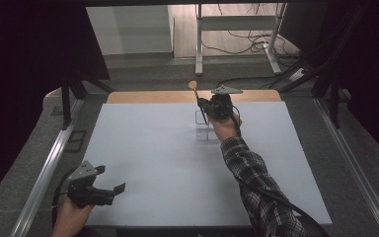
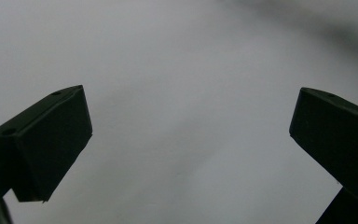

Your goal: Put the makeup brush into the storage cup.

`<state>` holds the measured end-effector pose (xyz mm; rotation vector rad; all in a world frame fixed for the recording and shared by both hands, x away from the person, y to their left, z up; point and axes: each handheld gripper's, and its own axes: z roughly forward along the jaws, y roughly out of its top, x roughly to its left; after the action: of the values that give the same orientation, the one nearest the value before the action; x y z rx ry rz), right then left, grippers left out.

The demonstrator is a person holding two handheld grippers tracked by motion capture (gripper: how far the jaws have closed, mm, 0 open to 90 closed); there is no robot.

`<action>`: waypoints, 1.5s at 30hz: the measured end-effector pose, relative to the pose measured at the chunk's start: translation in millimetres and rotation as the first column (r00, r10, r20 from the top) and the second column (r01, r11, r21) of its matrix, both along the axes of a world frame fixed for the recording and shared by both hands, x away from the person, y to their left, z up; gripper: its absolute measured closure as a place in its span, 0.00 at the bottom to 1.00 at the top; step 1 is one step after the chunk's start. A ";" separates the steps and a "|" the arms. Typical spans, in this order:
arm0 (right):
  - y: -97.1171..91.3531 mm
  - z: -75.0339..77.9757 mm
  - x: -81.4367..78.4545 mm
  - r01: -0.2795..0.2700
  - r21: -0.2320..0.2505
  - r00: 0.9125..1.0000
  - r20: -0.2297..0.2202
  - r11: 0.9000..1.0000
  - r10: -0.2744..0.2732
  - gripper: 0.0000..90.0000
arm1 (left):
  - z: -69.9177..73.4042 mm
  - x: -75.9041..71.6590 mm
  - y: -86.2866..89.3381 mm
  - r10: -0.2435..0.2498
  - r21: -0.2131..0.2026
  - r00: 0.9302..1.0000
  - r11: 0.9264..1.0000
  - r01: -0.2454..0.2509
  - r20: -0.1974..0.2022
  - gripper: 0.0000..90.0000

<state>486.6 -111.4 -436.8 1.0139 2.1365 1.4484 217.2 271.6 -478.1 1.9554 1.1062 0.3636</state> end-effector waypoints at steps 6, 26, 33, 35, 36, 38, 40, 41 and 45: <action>-1.4 -4.2 -0.2 0.004 -0.003 1.000 -0.004 1.000 -0.004 0.93 | 1.5 -1.1 1.0 -0.009 -0.025 1.000 1.000 0.009 0.022 0.00; -3.5 -21.5 -2.8 0.004 -0.017 1.000 -0.030 1.000 -0.005 0.93 | 0.9 -1.0 0.6 -0.007 -0.007 1.000 1.000 0.007 0.022 0.00; -1.0 -27.3 -4.9 -0.006 -0.019 0.999 -0.036 1.000 0.006 0.92 | 0.6 -0.8 0.1 -0.006 0.000 1.000 1.000 0.006 0.019 0.00; -0.7 -27.0 -5.0 -0.014 -0.012 0.999 -0.038 1.000 0.014 0.83 | 0.6 -0.8 0.1 -0.006 0.001 1.000 1.000 0.006 0.018 0.00; -0.6 -26.3 -4.7 -0.019 -0.004 0.999 -0.039 1.000 0.019 0.76 | 0.5 -0.8 0.1 -0.007 0.001 1.000 1.000 0.007 0.018 0.00; 0.1 -24.2 -4.9 -0.013 -0.009 0.999 -0.029 1.000 0.013 0.63 | 0.5 -0.7 -0.1 -0.008 0.003 1.000 1.000 0.008 0.017 0.00; 0.8 -22.6 -4.0 -0.021 -0.012 0.999 -0.030 1.000 0.020 0.53 | 0.5 -0.7 -0.2 -0.009 0.004 1.000 1.000 0.009 0.016 0.00; 1.2 -21.9 -3.4 -0.020 -0.018 0.999 -0.036 1.000 0.019 0.48 | 0.4 -0.7 -0.2 -0.009 0.005 1.000 1.000 0.009 0.016 0.00; 1.9 -21.2 -1.0 -0.016 -0.025 0.998 -0.055 1.000 0.015 0.35 | 0.4 -0.7 -0.4 -0.009 0.004 1.000 1.000 0.009 0.015 0.00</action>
<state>485.7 -109.5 -458.0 1.0421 2.2004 1.4120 216.5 271.2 -477.7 1.9570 1.0877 0.3756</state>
